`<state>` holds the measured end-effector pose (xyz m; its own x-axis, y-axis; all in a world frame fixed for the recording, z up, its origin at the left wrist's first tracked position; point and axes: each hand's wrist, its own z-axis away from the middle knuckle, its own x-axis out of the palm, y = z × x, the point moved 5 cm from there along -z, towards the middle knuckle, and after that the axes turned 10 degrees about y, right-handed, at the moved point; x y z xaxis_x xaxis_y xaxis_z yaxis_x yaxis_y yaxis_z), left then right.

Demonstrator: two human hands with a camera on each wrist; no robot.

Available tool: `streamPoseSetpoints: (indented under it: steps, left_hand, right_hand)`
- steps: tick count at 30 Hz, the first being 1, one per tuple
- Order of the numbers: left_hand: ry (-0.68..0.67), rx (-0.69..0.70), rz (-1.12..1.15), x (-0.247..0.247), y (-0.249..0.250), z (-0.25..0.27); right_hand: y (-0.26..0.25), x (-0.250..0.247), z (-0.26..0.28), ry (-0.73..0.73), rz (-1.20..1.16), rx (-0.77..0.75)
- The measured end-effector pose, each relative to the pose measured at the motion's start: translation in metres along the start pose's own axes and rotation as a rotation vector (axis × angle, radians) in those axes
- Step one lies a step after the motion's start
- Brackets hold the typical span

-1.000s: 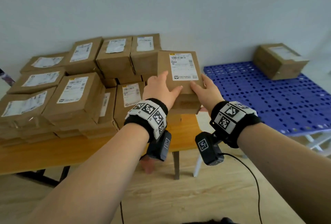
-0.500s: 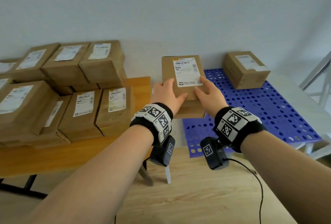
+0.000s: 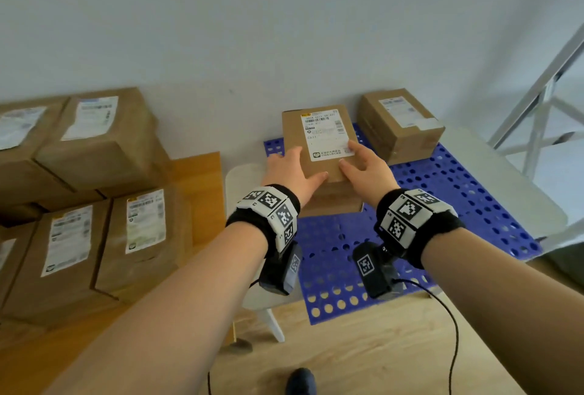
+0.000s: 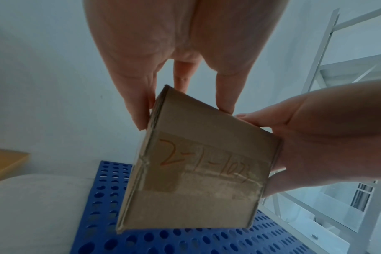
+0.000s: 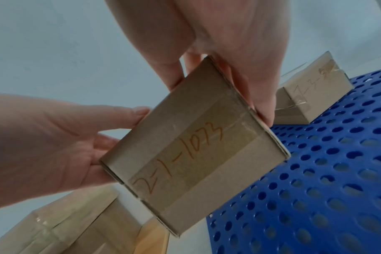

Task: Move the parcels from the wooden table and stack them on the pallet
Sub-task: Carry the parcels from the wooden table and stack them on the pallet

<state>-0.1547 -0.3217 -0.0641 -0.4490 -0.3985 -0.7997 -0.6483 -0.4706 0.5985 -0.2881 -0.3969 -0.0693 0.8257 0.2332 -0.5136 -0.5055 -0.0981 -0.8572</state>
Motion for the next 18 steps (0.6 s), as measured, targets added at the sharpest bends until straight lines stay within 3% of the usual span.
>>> streamPoseSetpoints:
  steps: [10,18]
  left_hand:
    - [-0.101,-0.052,-0.072,0.050,0.008,-0.058]
    - [-0.112,-0.222,-0.112,0.099,0.031,-0.090]
  right_hand:
    - [0.028,0.008,-0.078,-0.107,0.066,0.031]
    - [0.062,0.007,-0.149,-0.345,0.296,-0.094]
